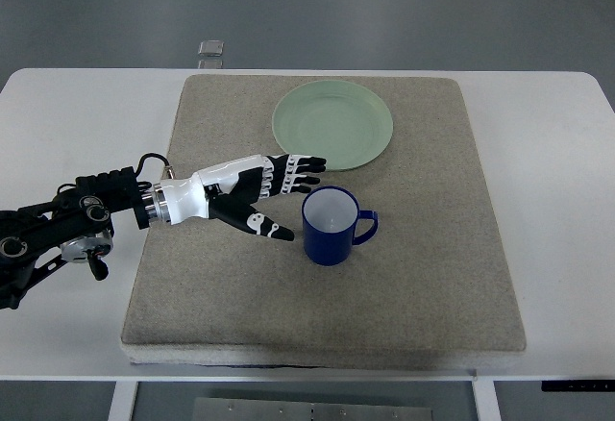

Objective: Place cup left of plate with left hand
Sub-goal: 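Wrap the left hand fingers around the blue mug body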

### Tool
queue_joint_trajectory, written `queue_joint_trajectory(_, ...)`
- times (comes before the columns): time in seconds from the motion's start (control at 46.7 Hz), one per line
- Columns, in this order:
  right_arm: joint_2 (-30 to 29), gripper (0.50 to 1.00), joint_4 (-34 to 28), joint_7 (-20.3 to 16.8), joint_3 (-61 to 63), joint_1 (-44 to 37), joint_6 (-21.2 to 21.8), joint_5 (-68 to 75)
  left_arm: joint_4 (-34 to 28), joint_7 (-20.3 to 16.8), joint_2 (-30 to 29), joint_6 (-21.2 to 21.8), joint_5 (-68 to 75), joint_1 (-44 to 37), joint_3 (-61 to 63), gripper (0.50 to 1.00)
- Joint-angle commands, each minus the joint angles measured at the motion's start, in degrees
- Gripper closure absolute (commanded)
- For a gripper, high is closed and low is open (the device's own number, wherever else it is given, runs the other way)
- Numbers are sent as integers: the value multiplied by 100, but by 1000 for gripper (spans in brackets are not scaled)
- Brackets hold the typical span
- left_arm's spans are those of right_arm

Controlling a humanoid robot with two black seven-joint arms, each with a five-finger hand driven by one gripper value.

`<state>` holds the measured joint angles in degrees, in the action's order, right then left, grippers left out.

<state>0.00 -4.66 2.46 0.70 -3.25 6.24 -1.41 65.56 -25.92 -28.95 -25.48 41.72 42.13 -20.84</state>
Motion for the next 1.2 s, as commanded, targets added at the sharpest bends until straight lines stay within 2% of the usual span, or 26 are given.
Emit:
queue_joint_trajectory(0.0,0,566,0,0,0,0,0,0,0,0,12,8,3,-29,1,500)
queue_joint_trajectory(0.493,0,566,0,0,0,0,0,0,-474,17,565,166,73,-38,142,500)
queue_joint_trajectory(1.178,0,566,0,0,0,0,0,0,-624,17,926,175,82,-3,133,500)
